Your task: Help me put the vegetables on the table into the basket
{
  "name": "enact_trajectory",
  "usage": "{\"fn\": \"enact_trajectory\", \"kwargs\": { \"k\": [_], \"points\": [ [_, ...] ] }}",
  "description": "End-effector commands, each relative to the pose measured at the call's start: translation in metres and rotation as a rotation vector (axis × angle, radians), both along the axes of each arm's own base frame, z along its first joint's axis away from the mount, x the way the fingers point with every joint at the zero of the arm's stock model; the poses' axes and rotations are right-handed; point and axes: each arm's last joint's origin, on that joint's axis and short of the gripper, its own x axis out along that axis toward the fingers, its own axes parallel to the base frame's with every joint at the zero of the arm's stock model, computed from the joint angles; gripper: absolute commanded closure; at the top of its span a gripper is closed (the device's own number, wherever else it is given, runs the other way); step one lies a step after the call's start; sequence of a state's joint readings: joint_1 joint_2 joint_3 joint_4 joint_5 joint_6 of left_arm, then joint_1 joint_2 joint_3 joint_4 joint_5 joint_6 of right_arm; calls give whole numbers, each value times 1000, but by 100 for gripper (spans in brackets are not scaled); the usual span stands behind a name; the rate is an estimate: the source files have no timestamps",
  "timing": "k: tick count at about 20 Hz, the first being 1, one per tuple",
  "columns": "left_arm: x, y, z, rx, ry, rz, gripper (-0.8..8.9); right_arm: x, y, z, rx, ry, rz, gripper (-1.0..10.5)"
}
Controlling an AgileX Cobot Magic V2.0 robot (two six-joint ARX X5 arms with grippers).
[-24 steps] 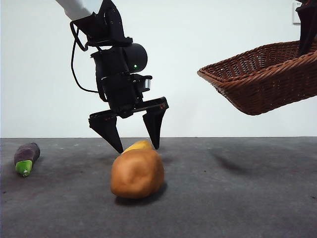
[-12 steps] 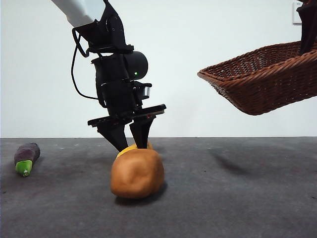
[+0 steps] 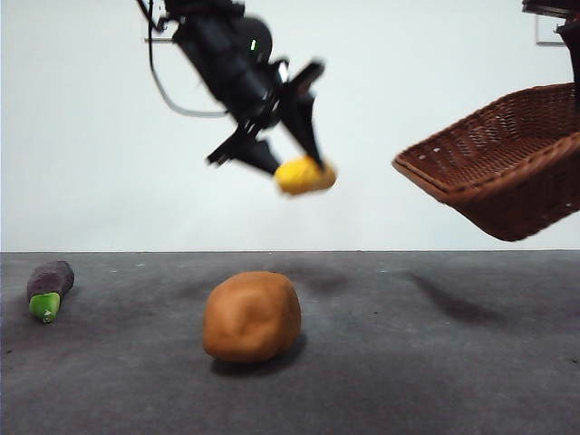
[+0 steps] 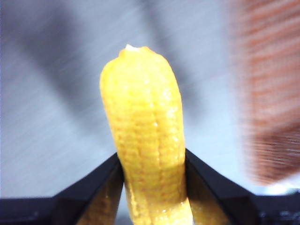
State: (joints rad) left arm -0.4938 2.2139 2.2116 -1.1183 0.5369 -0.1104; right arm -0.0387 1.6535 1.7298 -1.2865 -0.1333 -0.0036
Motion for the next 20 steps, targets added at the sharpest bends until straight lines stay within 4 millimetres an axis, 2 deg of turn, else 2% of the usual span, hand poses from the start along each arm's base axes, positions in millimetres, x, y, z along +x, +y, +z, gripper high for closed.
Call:
{"fn": "enact_trajectory", "kwargs": {
  "k": [1,5,9,15,16,18,20],
  "points": [
    [-10,-15,20,-74,-20,-47,822,1,6,0,-3,-3,-22,963],
    [-27,-48,35,-137,-73,-104,822,2,22,-2,-70,7,-8,963],
    [-41,-72,36,-87,-134,-70,819,2,43,-4,18,18,84,963],
    [-42,-76,35,1,-154,93,811,-1,61,-4,101,31,163,964],
    [-41,-75,35,14,-147,130,777,-2,62,-4,112,36,168,963],
    [-40,-73,35,15,-138,142,575,-4,63,-4,112,54,173,963],
    [-41,-73,34,22,-134,138,418,-4,63,-5,113,63,173,963]
  ]
}}
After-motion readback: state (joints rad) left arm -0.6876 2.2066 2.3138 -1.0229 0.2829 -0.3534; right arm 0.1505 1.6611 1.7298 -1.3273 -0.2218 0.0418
